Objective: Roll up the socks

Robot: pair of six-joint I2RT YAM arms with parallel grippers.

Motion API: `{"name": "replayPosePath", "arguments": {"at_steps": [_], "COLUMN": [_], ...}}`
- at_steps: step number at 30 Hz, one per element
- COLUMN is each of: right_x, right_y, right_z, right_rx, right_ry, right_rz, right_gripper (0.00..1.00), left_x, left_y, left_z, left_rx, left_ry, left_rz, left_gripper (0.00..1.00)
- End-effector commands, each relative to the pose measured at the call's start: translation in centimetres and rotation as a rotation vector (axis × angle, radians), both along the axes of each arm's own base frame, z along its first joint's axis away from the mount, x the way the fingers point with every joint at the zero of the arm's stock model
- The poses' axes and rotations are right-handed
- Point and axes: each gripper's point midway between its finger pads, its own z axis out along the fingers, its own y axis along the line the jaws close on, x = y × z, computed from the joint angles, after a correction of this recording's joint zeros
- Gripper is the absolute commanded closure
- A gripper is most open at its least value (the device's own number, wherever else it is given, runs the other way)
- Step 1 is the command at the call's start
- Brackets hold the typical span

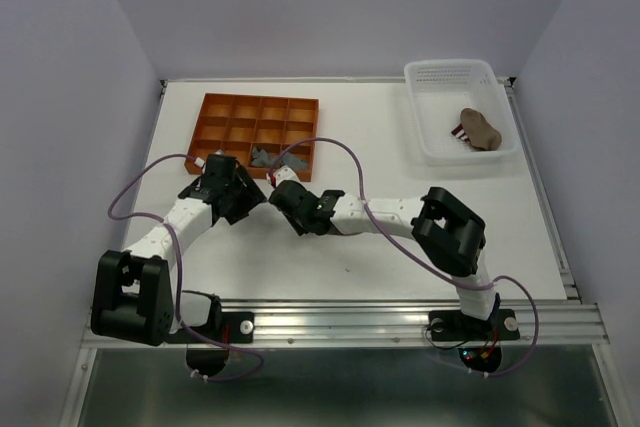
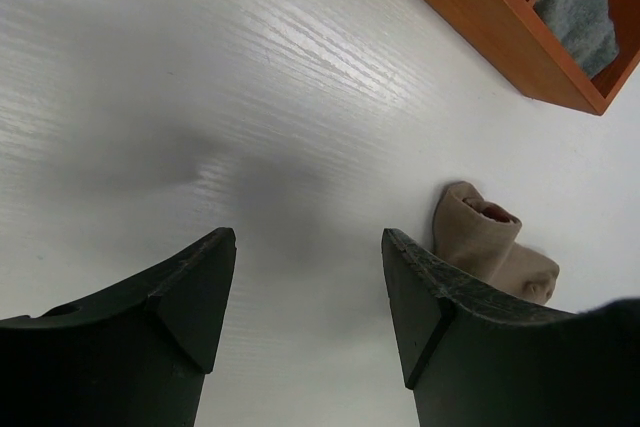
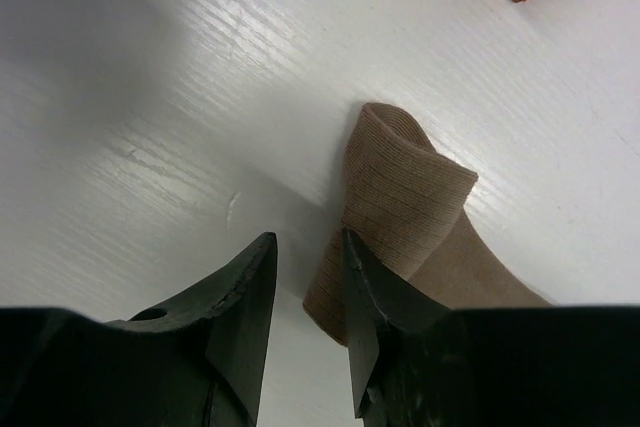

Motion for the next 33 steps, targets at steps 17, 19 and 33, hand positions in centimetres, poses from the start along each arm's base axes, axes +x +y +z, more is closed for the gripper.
{"name": "replayPosePath", "arguments": {"at_steps": [17, 19, 33], "right_x": [0.9, 0.9, 1.3], "right_y": [0.8, 1.0, 1.4], "right_z": [4.1, 4.5, 5.5], "right_rx": [0.029, 0.032, 0.053], "right_ry": [-0.098, -0.103, -0.117], "right_rz": [0.009, 0.023, 0.008], "right_gripper": [0.62, 0.62, 0.62], "left_x": [0.4, 0.3, 0.5], "left_y": [-0.8, -1.0, -1.1], "left_z": [-0.1, -0.2, 0.1], "left_rx": [-0.035, -0.039, -0.048], "left_ry": [-0.028, -0.03, -0.043], "left_rz": [-0.047, -0.051, -0.059], "left_gripper": [0.28, 0.28, 0.28]}}
